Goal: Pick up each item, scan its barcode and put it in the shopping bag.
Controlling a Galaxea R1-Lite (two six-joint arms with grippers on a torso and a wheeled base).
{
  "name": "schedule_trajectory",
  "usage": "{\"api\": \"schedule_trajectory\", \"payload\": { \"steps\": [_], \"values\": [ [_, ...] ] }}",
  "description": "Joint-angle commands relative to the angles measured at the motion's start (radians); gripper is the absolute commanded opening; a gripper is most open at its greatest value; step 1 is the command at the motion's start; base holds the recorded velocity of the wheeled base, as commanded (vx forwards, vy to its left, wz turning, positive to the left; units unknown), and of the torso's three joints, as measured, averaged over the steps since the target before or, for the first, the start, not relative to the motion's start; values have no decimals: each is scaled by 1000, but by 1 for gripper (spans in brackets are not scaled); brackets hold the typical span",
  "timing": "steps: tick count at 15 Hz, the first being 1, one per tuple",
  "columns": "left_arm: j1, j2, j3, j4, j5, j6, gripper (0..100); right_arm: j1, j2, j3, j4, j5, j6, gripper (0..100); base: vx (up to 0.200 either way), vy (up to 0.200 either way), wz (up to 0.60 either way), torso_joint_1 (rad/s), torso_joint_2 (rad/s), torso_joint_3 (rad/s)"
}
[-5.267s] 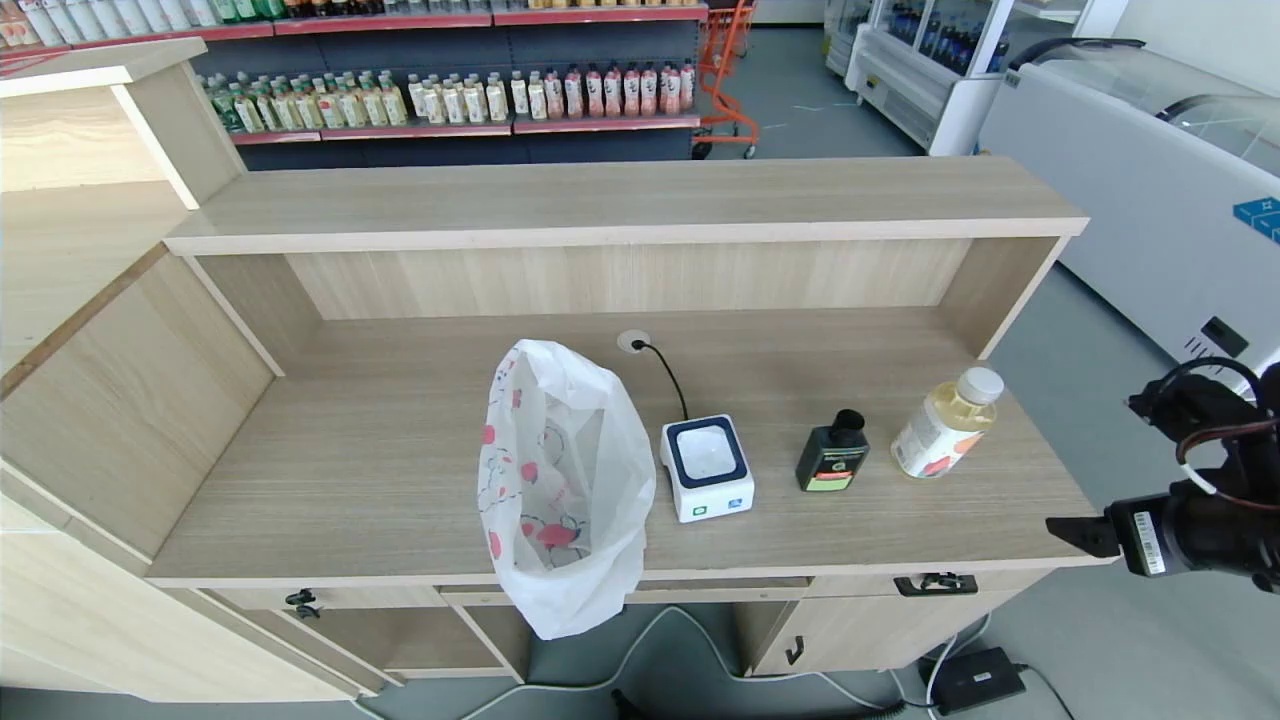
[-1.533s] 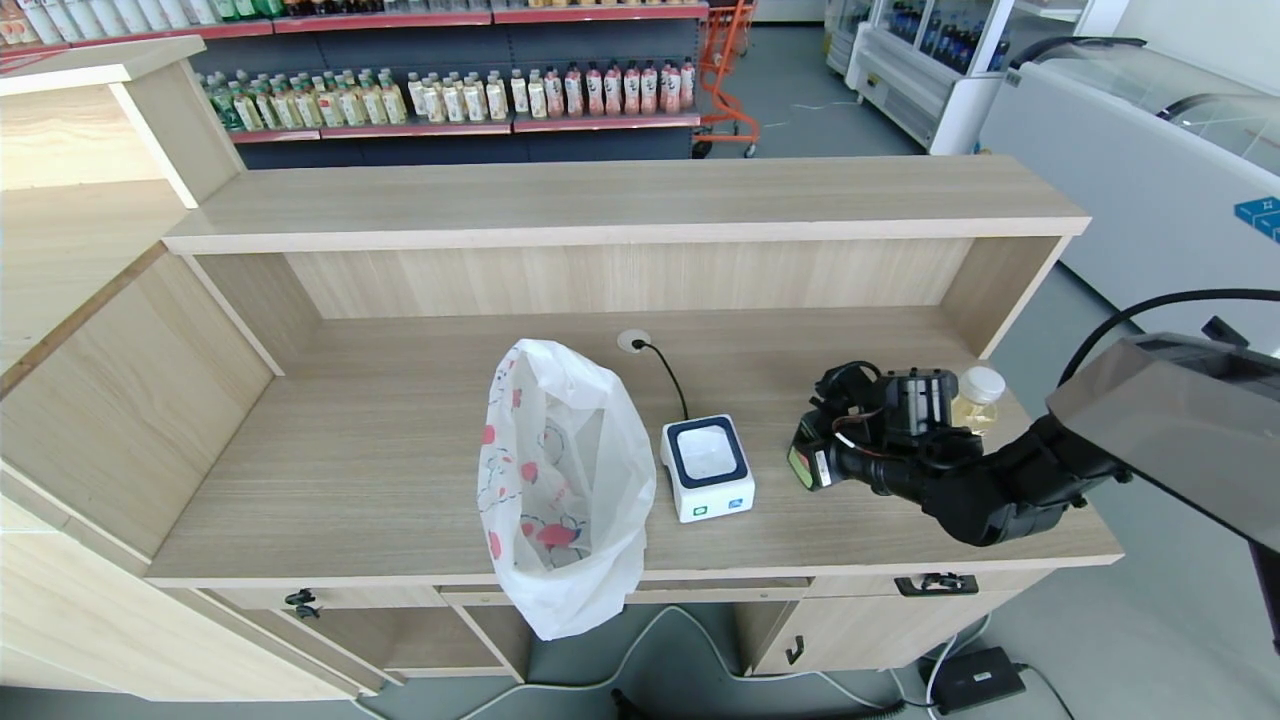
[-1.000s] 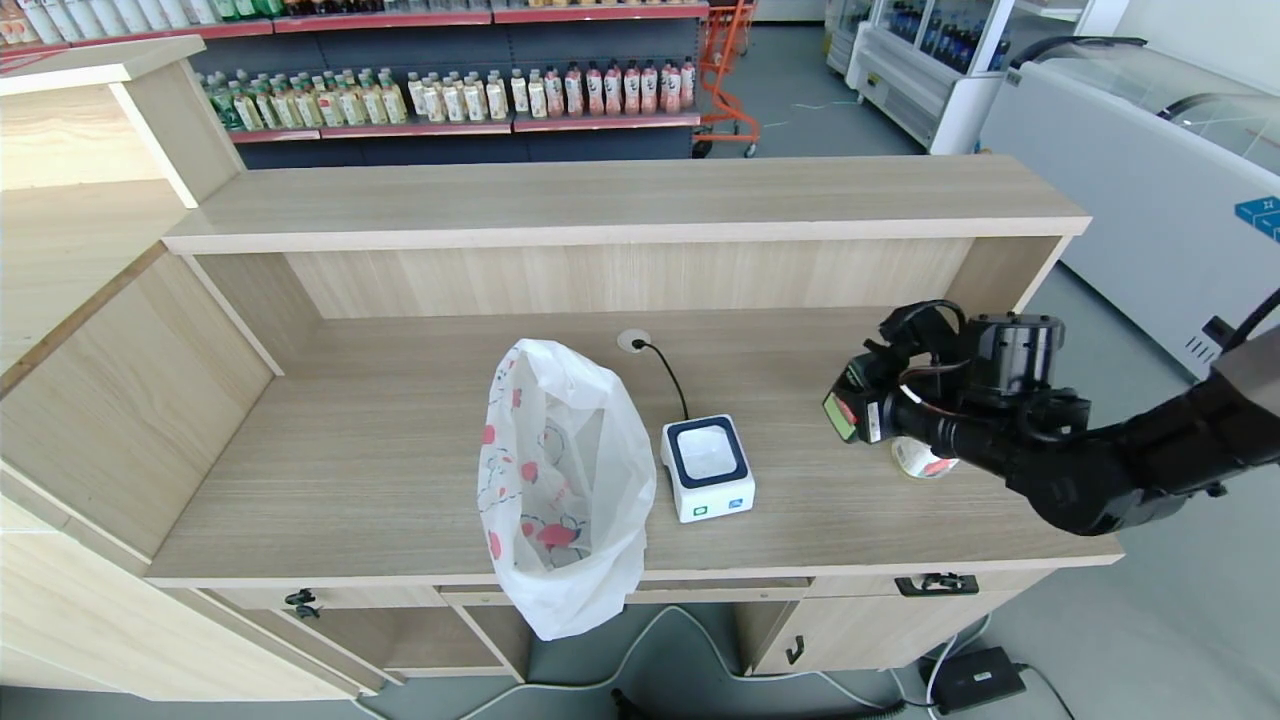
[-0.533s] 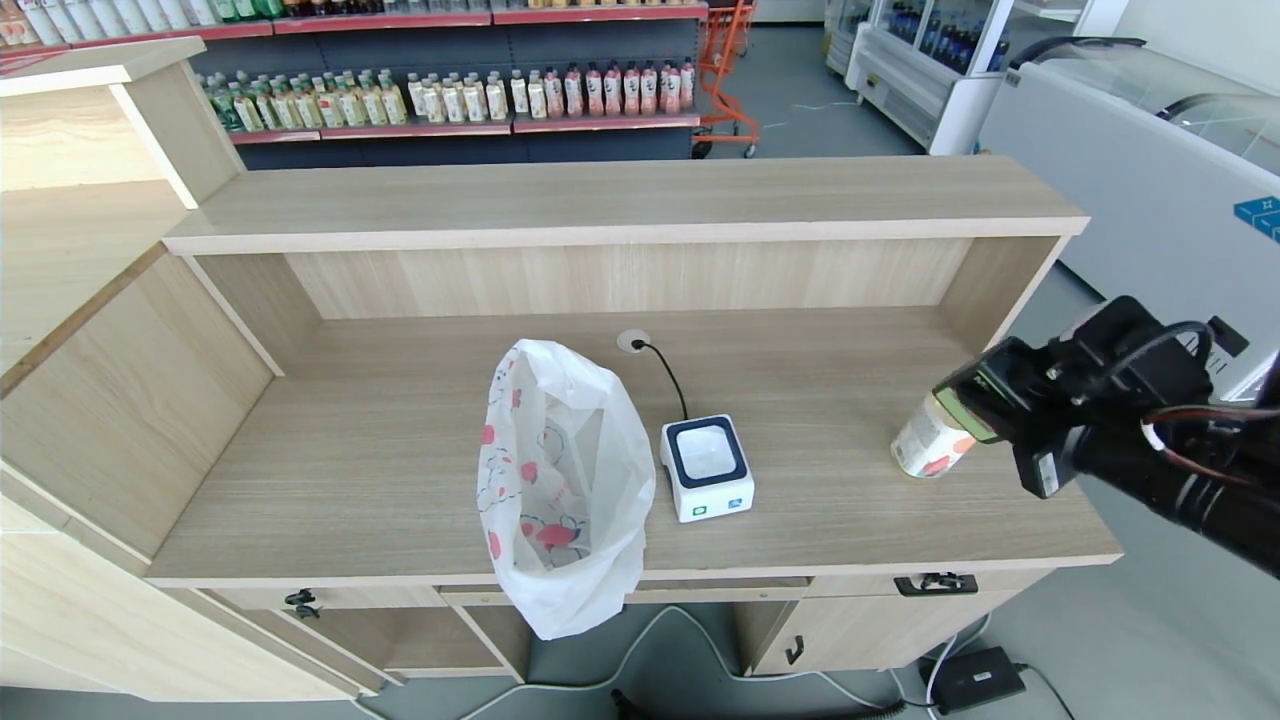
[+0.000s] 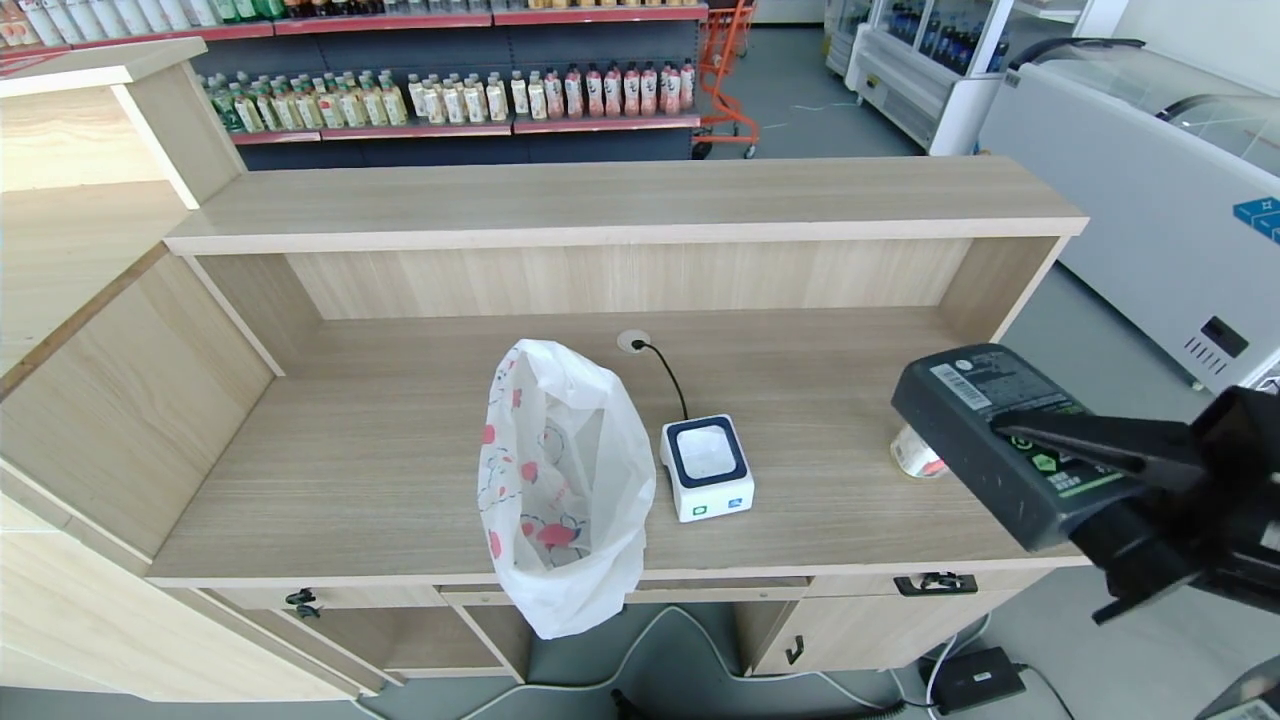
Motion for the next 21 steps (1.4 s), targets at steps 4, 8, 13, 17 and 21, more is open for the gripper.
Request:
{"api": "schedule_trajectory", "payload": {
  "steps": [4, 8, 13, 17, 21],
  "values": [
    [0, 0, 0, 0, 1, 0, 100, 134, -113, -45, -73, 241, -363, 0, 0, 0, 0, 0, 0, 0],
    [0, 0, 0, 1, 0, 0, 100, 169, -133, -47, -111, 239, -392, 0, 0, 0, 0, 0, 0, 0],
    [0, 0, 0, 1, 0, 0, 100, 169, -213, -38, -101, 244, -395, 0, 0, 0, 0, 0, 0, 0],
    [0, 0, 0, 0, 0, 0, 100, 181, -278, -33, 51, 252, -464, 0, 0, 0, 0, 0, 0, 0],
    [0, 0, 0, 0, 0, 0, 100, 180, -321, -33, 137, 252, -487, 0, 0, 0, 0, 0, 0, 0]
  ]
}}
